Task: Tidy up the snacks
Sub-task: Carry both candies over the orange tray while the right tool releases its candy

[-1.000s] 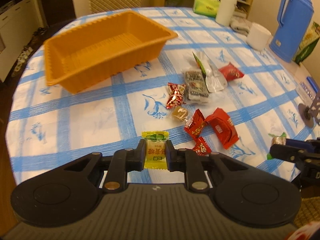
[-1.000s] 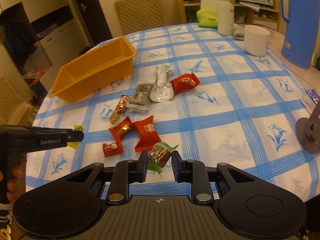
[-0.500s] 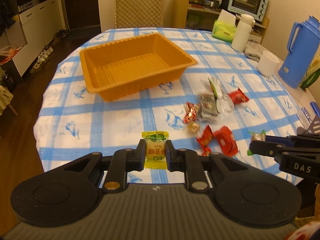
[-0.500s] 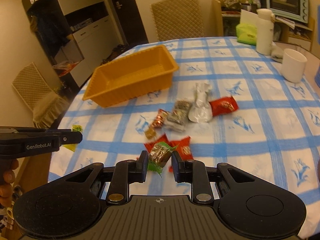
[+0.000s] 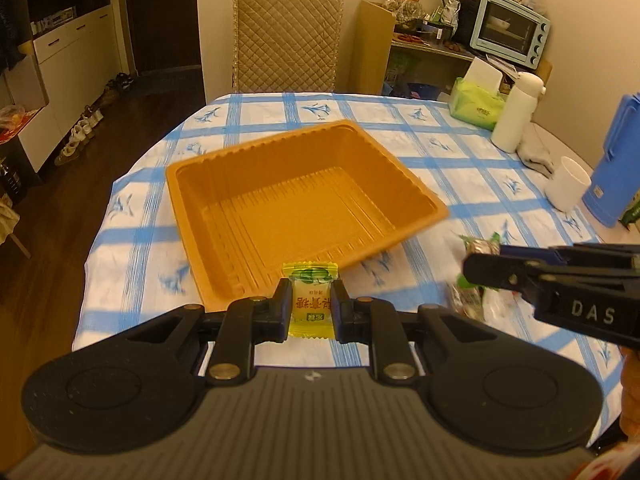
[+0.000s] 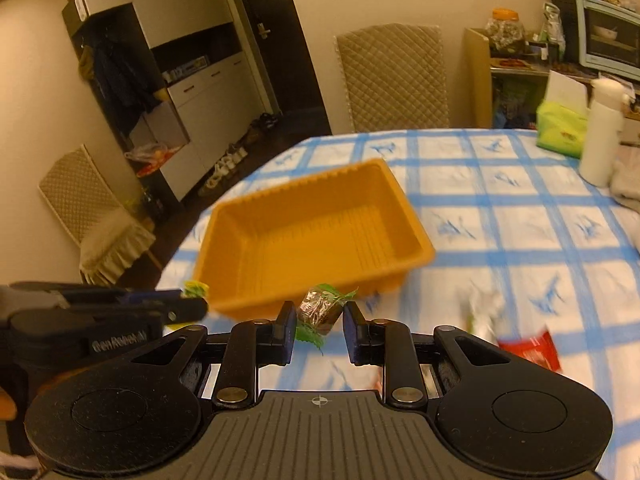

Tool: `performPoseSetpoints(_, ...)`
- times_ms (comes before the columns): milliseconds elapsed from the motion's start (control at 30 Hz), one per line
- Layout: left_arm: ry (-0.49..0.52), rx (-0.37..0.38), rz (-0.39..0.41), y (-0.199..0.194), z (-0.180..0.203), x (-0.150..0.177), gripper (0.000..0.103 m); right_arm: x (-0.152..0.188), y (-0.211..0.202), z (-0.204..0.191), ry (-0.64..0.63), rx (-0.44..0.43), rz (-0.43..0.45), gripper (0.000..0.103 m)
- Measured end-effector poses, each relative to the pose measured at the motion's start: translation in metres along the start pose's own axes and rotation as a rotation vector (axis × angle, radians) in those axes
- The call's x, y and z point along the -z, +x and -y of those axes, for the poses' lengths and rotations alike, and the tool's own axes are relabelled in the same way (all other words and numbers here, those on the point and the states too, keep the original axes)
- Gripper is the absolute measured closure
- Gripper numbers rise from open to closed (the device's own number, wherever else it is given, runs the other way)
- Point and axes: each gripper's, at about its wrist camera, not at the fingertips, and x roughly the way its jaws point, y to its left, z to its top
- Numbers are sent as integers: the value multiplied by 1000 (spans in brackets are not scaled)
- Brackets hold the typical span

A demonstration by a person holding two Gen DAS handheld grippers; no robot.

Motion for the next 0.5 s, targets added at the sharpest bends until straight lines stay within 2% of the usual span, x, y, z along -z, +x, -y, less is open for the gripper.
performPoseSetpoints(267, -8, 16, -31, 44, -22, -30, 85, -37, 53, -2, 3, -30, -4, 77)
performPoseSetpoints(500, -8, 31, -78, 80, -34, -42, 85, -50, 95, 2, 6, -8, -58, 77)
